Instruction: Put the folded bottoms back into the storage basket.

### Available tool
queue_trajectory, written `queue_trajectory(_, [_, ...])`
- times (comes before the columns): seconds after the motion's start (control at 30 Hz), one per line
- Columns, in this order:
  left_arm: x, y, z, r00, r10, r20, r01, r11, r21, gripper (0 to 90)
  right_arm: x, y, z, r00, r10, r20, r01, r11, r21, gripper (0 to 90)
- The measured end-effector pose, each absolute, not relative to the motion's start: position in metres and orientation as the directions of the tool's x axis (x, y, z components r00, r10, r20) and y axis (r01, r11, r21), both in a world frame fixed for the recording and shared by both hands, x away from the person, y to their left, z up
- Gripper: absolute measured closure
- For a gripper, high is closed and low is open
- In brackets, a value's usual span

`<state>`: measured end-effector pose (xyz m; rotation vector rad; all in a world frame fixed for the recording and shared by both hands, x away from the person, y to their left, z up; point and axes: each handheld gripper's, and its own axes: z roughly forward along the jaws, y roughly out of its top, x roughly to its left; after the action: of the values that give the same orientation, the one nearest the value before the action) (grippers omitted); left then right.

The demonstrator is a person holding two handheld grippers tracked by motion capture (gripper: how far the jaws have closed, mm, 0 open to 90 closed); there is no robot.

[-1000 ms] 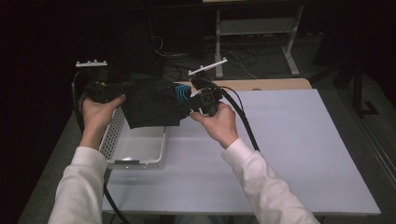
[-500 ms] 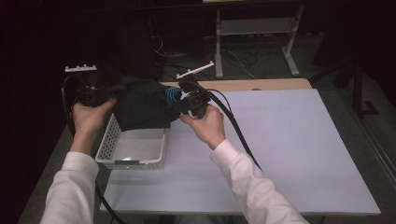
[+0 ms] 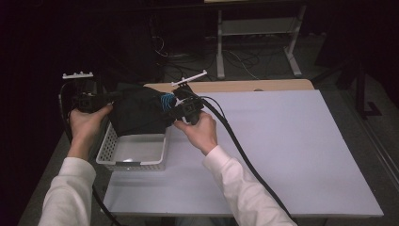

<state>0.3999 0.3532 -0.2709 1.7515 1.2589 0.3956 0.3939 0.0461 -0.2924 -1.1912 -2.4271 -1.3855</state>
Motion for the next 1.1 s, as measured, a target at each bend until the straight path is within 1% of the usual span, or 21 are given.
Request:
queue_trajectory(0.47, [0.411, 0.367, -0.299, 0.385, 0.89, -0.244, 0.618, -0.053, 0.784, 80.6, 0.401, 0.065, -0.32, -0.68, 0.575, 0.455, 0.686, 0.28, 0.671, 76.0])
queue_trajectory(0.67, [0.418, 0.374, -0.31, 0.377, 0.886, -0.272, 0.631, -0.03, 0.775, 80.6, 0.404, 0.072, -0.333, -0.667, 0.577, 0.471, 0.699, 0.269, 0.662, 76.0])
queue_trajectory(1.1, [0.423, 0.384, -0.325, 0.358, 0.899, -0.253, 0.646, -0.043, 0.762, 80.6, 0.409, 0.086, -0.354, -0.649, 0.588, 0.484, 0.715, 0.253, 0.652, 75.9])
